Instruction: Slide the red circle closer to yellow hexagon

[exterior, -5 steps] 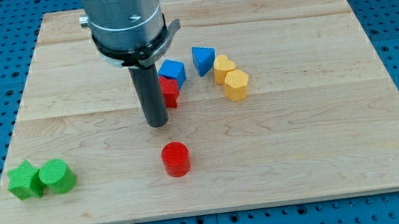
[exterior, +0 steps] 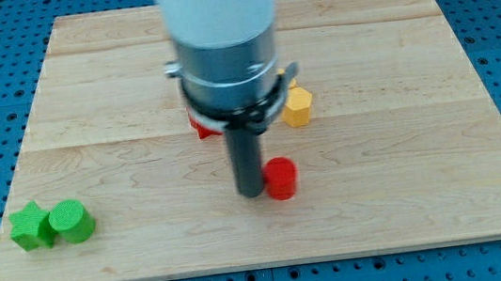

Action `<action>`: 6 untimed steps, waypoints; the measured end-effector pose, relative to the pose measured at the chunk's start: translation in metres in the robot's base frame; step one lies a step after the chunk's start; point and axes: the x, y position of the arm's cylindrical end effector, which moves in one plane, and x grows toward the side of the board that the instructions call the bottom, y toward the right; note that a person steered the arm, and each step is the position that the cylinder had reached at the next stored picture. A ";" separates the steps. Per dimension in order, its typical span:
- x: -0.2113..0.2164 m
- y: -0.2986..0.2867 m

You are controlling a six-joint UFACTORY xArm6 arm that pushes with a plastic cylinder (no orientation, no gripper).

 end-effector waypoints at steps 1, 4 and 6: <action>0.012 0.012; 0.025 0.068; 0.026 0.065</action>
